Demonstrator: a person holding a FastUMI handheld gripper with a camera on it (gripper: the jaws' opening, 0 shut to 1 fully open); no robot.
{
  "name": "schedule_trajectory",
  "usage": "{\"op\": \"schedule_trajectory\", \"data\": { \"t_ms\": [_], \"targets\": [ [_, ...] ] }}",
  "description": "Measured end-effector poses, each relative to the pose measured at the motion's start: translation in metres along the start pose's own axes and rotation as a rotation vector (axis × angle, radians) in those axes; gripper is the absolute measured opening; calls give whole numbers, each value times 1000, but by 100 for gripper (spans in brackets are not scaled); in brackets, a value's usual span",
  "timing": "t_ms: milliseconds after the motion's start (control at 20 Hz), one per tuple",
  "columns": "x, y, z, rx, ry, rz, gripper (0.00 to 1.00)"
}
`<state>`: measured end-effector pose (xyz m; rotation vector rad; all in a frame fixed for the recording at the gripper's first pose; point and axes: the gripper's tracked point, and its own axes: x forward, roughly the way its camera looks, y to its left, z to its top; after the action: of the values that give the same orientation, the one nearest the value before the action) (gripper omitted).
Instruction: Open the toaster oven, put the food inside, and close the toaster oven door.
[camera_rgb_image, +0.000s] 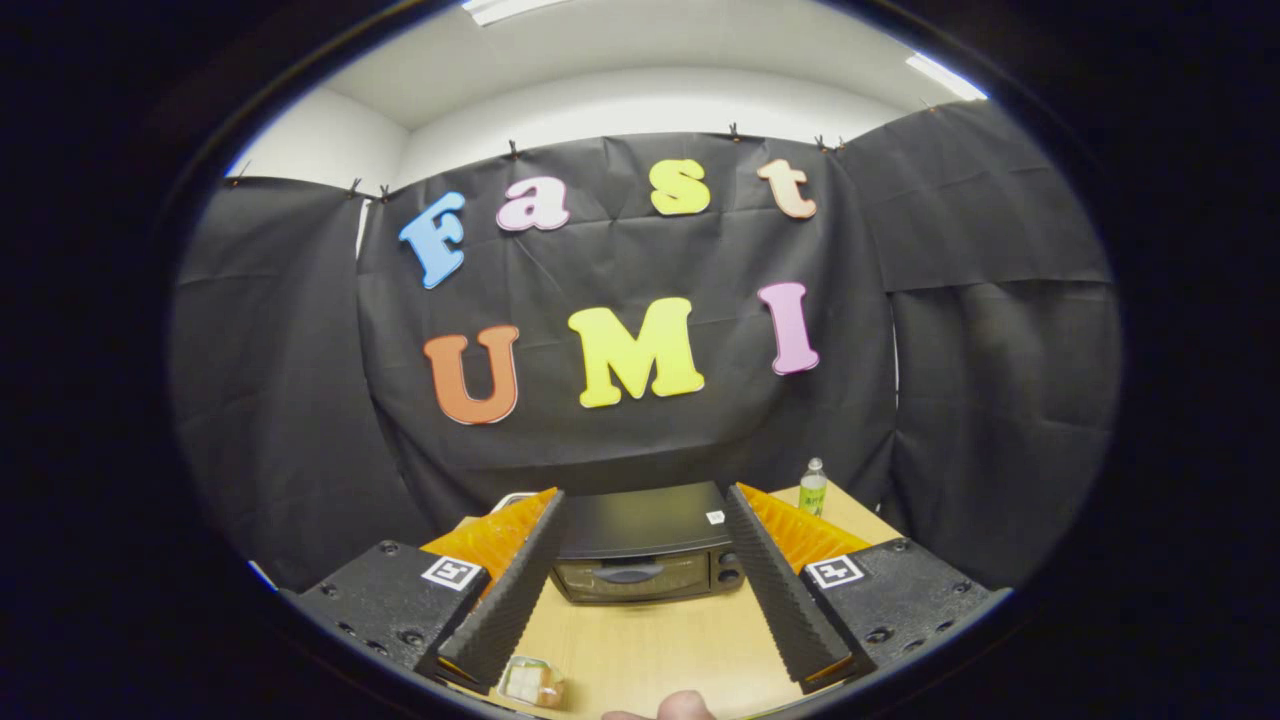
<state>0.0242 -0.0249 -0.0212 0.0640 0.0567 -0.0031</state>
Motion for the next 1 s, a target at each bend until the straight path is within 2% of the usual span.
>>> {"op": "schedule_trajectory", "data": {
  "t_ms": [250, 500, 750, 1000],
  "targets": [
    [21, -9, -13, 9, 17, 6, 100],
    [61, -14, -51, -38, 66, 36, 100],
    [118, -14, -102, -61, 129, 72, 100],
    [182, -16, -152, -65, 194, 72, 100]
  ]
}}
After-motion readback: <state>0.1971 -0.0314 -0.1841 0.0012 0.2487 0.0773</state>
